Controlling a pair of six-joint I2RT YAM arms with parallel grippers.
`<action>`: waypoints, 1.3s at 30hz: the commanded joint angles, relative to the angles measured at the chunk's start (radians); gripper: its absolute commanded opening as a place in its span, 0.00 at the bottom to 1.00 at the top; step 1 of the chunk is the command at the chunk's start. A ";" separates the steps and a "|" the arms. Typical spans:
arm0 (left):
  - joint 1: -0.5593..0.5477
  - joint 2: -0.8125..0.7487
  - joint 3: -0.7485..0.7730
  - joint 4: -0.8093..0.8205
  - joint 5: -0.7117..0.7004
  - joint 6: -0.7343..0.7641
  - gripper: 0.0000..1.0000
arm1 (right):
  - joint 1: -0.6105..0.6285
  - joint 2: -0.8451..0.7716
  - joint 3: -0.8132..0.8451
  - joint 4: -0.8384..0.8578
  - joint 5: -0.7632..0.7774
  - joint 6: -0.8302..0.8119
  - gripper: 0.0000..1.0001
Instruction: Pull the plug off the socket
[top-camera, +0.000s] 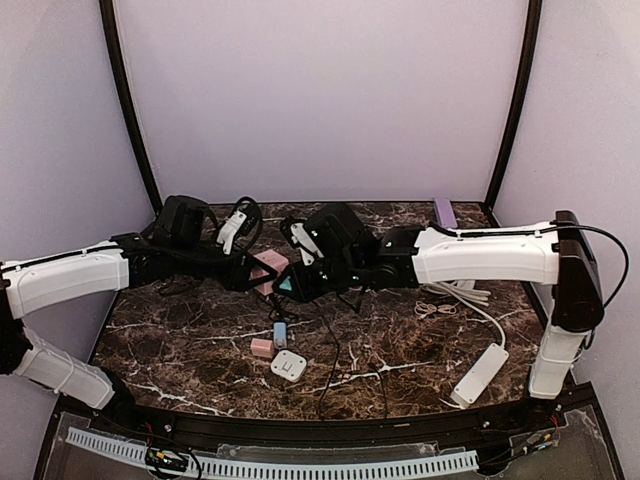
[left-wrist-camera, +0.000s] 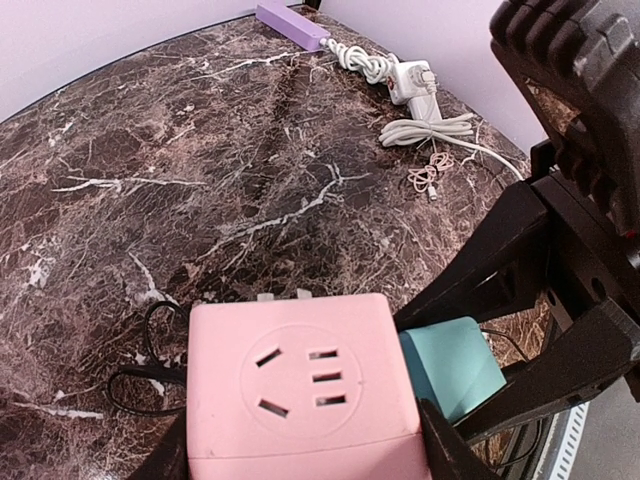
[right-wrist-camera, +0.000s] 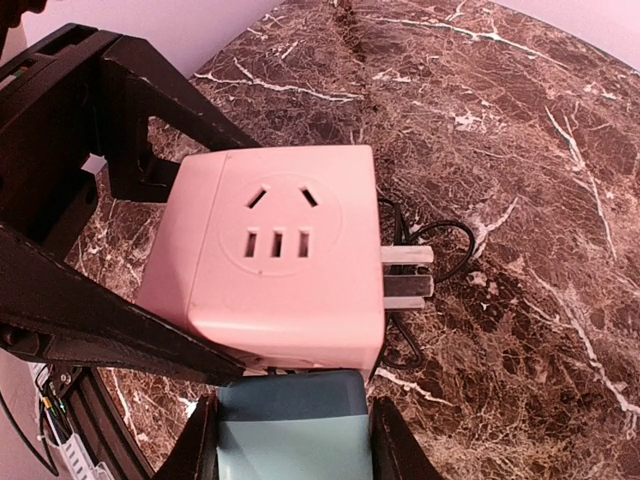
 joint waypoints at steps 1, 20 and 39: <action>-0.032 -0.054 0.003 0.051 0.084 0.022 0.01 | 0.019 -0.032 0.002 0.102 0.056 -0.025 0.00; -0.019 -0.015 0.043 -0.047 -0.117 -0.003 0.01 | 0.066 0.108 0.244 -0.252 0.410 0.096 0.00; -0.019 -0.037 0.022 0.025 0.168 0.041 0.01 | 0.046 -0.035 0.014 0.052 0.106 -0.133 0.00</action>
